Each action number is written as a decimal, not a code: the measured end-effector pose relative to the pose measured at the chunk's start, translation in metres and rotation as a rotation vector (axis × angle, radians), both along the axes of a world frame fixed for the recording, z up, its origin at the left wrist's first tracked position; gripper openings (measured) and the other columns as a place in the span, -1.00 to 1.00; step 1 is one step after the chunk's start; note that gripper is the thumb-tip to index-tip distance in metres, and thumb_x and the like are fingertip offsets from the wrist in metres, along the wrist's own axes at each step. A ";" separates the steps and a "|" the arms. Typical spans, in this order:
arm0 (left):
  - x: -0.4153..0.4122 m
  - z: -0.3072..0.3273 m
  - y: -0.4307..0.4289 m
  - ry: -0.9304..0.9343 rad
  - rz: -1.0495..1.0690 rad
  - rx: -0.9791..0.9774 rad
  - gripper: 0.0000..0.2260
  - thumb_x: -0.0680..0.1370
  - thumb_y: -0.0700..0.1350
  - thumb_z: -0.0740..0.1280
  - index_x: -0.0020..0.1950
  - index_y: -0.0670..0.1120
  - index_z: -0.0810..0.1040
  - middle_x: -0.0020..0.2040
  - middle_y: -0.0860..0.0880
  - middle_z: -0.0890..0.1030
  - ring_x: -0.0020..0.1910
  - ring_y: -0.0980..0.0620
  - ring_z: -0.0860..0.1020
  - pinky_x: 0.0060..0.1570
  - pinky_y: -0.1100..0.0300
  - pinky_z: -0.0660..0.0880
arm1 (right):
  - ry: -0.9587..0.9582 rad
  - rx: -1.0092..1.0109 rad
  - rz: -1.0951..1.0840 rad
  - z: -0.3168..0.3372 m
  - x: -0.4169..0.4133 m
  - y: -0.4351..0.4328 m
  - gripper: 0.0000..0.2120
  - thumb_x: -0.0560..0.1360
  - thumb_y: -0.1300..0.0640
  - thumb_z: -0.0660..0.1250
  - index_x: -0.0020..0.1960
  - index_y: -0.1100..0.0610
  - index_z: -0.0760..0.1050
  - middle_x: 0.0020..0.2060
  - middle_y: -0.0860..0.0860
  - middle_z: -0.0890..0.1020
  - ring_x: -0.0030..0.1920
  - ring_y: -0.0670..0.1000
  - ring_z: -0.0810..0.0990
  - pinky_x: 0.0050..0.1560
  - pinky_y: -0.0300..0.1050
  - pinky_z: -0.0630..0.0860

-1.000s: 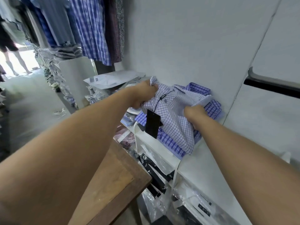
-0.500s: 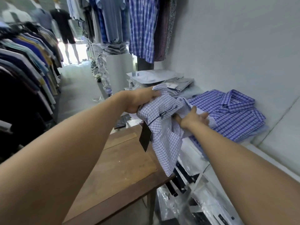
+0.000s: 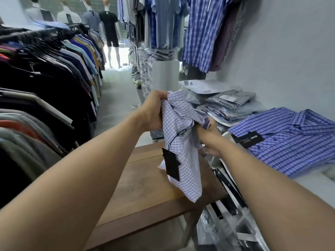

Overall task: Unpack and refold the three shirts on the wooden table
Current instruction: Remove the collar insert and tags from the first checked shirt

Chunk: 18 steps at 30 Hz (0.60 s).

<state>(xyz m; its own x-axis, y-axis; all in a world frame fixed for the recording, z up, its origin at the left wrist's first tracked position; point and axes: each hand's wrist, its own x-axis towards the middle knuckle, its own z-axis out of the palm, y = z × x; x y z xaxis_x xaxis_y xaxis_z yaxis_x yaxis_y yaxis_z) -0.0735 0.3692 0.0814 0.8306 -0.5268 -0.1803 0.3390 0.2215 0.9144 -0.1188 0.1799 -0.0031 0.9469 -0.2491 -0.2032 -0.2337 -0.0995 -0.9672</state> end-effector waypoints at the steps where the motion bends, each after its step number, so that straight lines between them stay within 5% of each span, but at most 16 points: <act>1: -0.002 -0.001 0.009 0.014 0.016 -0.019 -0.77 0.47 -0.03 0.17 -0.10 -0.15 0.52 -0.11 -0.15 0.59 -0.11 -0.11 0.57 0.08 -0.01 0.54 | 0.008 0.089 0.043 0.000 -0.003 0.012 -0.63 0.58 -0.10 0.34 0.29 -0.12 0.25 0.07 -0.02 0.60 -0.08 0.02 0.62 -0.34 -0.07 0.56; 5: -0.013 -0.006 0.039 0.012 0.045 -0.007 -0.52 0.52 0.27 0.20 -0.08 -0.16 0.57 -0.12 -0.18 0.62 -0.12 -0.13 0.60 0.10 -0.03 0.52 | -0.046 0.219 0.133 -0.007 -0.001 0.056 -0.60 0.52 -0.05 0.45 0.28 -0.11 0.38 0.11 0.01 0.70 0.12 0.14 0.67 -0.01 0.11 0.61; 7: -0.018 -0.010 0.053 -0.011 0.049 0.016 -0.45 0.52 0.32 0.21 -0.04 -0.18 0.61 -0.10 -0.20 0.64 -0.12 -0.15 0.63 0.07 -0.03 0.56 | -0.151 0.182 0.069 -0.006 0.001 0.073 -0.71 0.49 0.06 0.46 0.15 -0.09 0.45 0.07 0.04 0.69 0.06 0.13 0.66 -0.10 0.02 0.62; 12: -0.031 -0.027 0.085 0.008 0.125 0.070 -0.59 0.59 0.12 0.21 -0.04 -0.21 0.62 -0.07 -0.20 0.65 -0.19 -0.12 0.63 -0.06 0.09 0.59 | -0.433 -0.438 -0.084 0.003 -0.004 0.093 -0.70 0.38 0.06 0.45 0.00 -0.12 0.40 0.07 0.03 0.46 -0.03 0.02 0.51 -0.04 -0.08 0.47; 15: -0.034 -0.033 0.100 0.049 0.130 0.010 -0.48 0.56 0.20 0.21 0.15 -0.24 0.60 0.11 -0.24 0.62 0.02 -0.15 0.59 0.17 -0.02 0.53 | -0.556 -0.659 -0.063 0.011 -0.012 0.095 -0.61 0.39 0.09 0.47 0.14 0.02 0.39 0.16 0.00 0.32 0.01 -0.03 0.42 -0.01 -0.12 0.38; 18: -0.039 -0.035 0.110 0.108 0.206 -0.011 -0.54 0.54 0.23 0.23 -0.11 -0.17 0.59 -0.09 -0.18 0.62 -0.15 -0.12 0.60 -0.02 0.03 0.52 | -0.651 -0.820 0.039 0.015 -0.009 0.096 -0.48 0.36 0.05 0.51 0.22 0.02 0.35 0.27 0.00 0.26 0.16 -0.03 0.39 0.11 -0.06 0.46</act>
<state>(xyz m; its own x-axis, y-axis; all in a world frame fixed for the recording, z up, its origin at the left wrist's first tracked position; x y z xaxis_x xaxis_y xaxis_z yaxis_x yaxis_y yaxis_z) -0.1123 0.4790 0.0468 0.8970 -0.3507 -0.2693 0.3813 0.3055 0.8725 -0.1282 0.2762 0.0116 0.8233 -0.0469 0.5656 0.3252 -0.7778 -0.5379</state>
